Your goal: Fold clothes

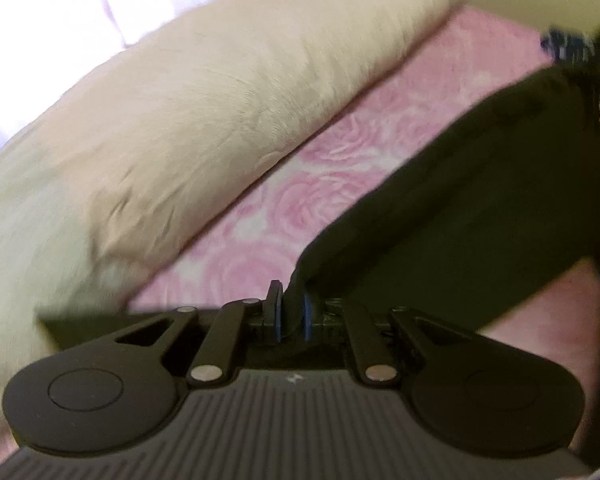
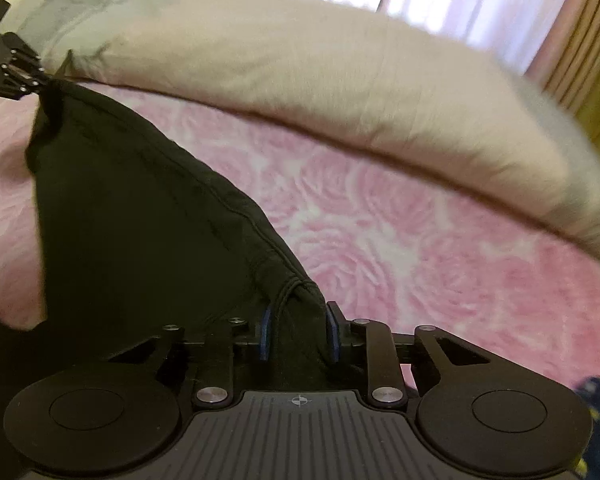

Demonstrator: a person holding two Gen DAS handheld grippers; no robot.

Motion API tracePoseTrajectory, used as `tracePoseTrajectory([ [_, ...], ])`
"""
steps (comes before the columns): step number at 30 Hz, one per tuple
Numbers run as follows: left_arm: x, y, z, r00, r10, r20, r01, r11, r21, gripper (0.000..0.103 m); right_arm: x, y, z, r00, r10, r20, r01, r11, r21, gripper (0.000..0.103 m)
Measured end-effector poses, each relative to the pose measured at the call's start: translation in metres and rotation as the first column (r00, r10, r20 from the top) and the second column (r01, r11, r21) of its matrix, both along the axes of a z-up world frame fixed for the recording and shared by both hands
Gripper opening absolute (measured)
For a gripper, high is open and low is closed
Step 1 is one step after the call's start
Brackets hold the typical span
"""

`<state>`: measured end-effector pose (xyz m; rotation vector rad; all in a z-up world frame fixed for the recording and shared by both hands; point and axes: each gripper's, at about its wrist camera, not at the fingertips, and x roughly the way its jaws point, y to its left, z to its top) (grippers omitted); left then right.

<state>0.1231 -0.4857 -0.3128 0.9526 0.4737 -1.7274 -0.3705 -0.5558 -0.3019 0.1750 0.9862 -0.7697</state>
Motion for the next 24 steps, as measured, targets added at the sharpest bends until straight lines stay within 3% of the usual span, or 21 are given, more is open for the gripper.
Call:
tracePoseTrajectory([
  [3, -0.002, 0.08, 0.014, 0.992, 0.092, -0.087, -0.089, 0.995, 0.033, 0.007, -0.006, 0.071, 0.016, 0.999, 0.009, -0.049, -0.011, 0.999, -0.044, 0.022],
  [5, -0.006, 0.127, 0.01, 0.979, 0.16, -0.126, -0.146, 0.983, 0.113, 0.008, -0.008, 0.119, 0.013, 0.993, 0.011, -0.113, -0.013, 1.0, -0.014, 0.022],
  [7, -0.013, 0.17, -0.002, 0.958, 0.243, -0.152, -0.206, 0.952, 0.225, 0.01, -0.009, 0.163, -0.002, 0.977, 0.005, -0.213, 0.006, 0.999, 0.05, 0.023],
  [10, -0.023, 0.22, -0.017, 0.907, 0.357, -0.224, -0.257, 0.889, 0.379, 0.016, -0.019, 0.205, -0.028, 0.947, -0.122, -0.296, 0.167, 0.977, 0.131, 0.023],
  [12, -0.029, 0.242, -0.022, 0.874, 0.409, -0.261, -0.277, 0.863, 0.422, 0.021, -0.034, 0.222, -0.035, 0.92, -0.284, -0.271, 0.339, 0.923, 0.181, 0.025],
  [13, -0.029, 0.249, -0.024, 0.857, 0.444, -0.262, -0.306, 0.847, 0.436, 0.026, -0.043, 0.225, -0.034, 0.896, -0.388, -0.218, 0.432, 0.876, 0.215, 0.046],
  [14, -0.029, 0.255, -0.025, 0.837, 0.481, -0.262, -0.335, 0.828, 0.449, 0.032, -0.053, 0.228, -0.032, 0.857, -0.489, -0.163, 0.516, 0.818, 0.254, 0.064],
  [15, -0.026, 0.26, -0.027, 0.811, 0.518, -0.27, -0.365, 0.811, 0.458, 0.032, -0.063, 0.231, -0.028, 0.804, -0.587, -0.092, 0.586, 0.757, 0.29, 0.082],
  [18, -0.006, 0.273, -0.033, 0.704, 0.651, -0.283, -0.473, 0.728, 0.497, 0.032, -0.086, 0.231, -0.022, 0.619, -0.779, 0.103, 0.676, 0.595, 0.435, 0.082],
  [21, 0.01, 0.29, -0.031, 0.595, 0.745, -0.301, -0.563, 0.654, 0.505, 0.033, -0.106, 0.222, -0.023, 0.448, -0.863, 0.234, 0.665, 0.496, 0.559, 0.082],
  [24, 0.021, 0.305, -0.032, 0.462, 0.817, -0.344, -0.617, 0.575, 0.537, 0.034, -0.126, 0.209, -0.031, 0.271, -0.913, 0.304, 0.646, 0.406, 0.646, 0.082],
])
